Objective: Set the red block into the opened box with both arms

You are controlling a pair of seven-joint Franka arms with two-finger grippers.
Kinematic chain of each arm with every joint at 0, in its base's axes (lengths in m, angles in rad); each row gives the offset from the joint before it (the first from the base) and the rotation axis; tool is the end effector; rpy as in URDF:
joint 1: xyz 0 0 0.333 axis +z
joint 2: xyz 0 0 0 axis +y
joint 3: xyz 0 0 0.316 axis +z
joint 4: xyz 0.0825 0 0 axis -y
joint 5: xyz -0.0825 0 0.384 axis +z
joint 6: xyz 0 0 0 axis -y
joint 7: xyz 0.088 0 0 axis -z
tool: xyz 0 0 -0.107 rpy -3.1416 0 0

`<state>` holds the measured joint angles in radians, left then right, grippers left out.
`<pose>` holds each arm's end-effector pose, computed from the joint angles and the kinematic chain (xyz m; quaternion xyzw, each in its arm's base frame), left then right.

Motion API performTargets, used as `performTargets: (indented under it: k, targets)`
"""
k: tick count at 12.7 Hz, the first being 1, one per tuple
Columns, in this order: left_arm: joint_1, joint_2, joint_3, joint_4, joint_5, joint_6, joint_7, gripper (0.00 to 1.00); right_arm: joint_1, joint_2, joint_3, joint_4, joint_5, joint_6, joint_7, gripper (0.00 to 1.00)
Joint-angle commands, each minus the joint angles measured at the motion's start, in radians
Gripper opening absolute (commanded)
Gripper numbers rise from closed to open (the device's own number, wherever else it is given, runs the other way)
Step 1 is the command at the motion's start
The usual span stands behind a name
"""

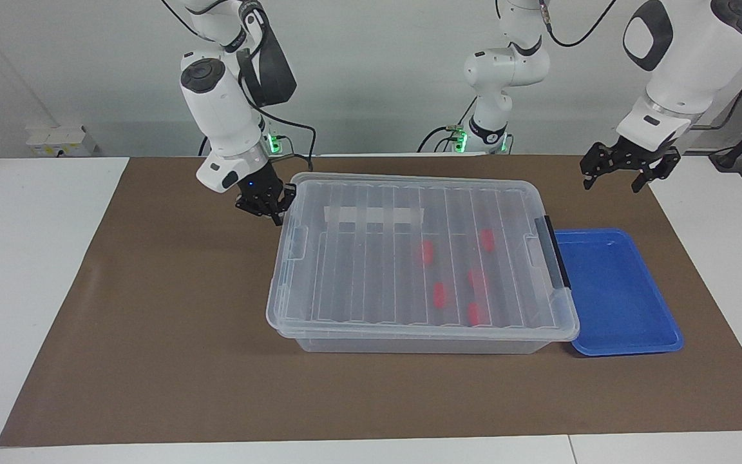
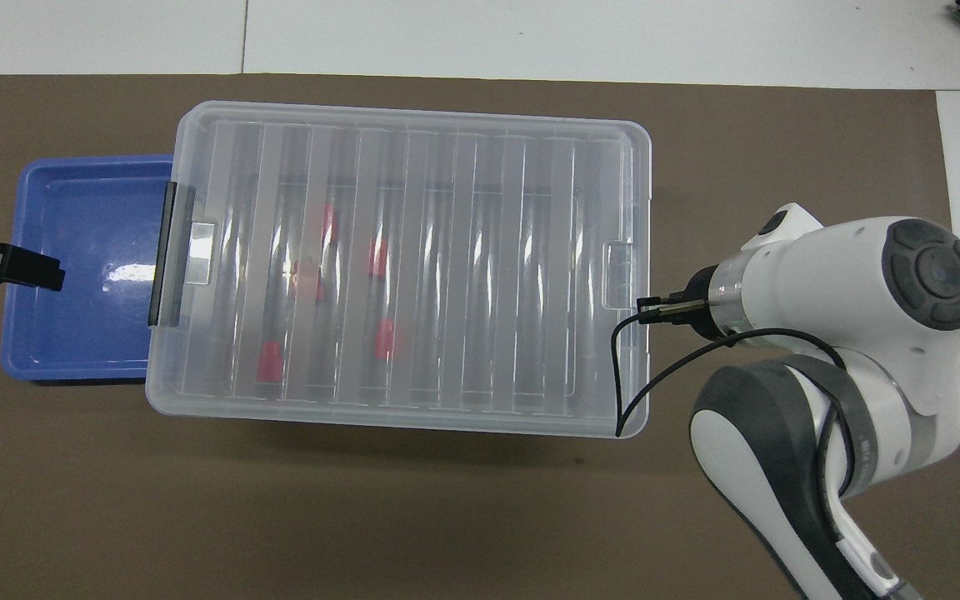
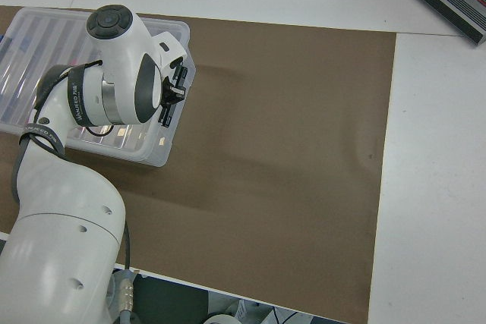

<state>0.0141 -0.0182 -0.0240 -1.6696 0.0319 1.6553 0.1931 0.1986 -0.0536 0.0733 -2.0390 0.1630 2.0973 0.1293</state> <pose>0.5546 -0.0024 0.5952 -0.9946 0.1026 -0.0005 0.0162 0.5274 0.1557 0.4778 -0.9954 -0.0341 -0.0406 0.0803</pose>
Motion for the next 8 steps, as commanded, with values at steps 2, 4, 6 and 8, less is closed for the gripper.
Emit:
performTargets:
  k: [2, 4, 6, 8]
  targets:
    - [-0.017, -0.025, 0.022, -0.030, -0.009, 0.009, 0.003, 1.00, -0.054, -0.060, -0.007, -0.006, -0.011, -0.069, 0.023, 0.00]
    - [-0.011, -0.025, 0.022, -0.029, -0.009, 0.009, 0.005, 1.00, -0.065, -0.077, -0.007, -0.006, -0.124, -0.098, 0.032, 0.43]
    - [-0.006, -0.025, 0.022, -0.029, -0.009, 0.009, 0.005, 1.00, -0.103, -0.084, -0.006, 0.002, -0.161, -0.106, 0.085, 0.81]
    - [-0.005, -0.025, 0.022, -0.029, -0.009, 0.009, 0.005, 1.00, -0.137, -0.051, -0.006, 0.101, -0.169, -0.173, 0.127, 0.99]
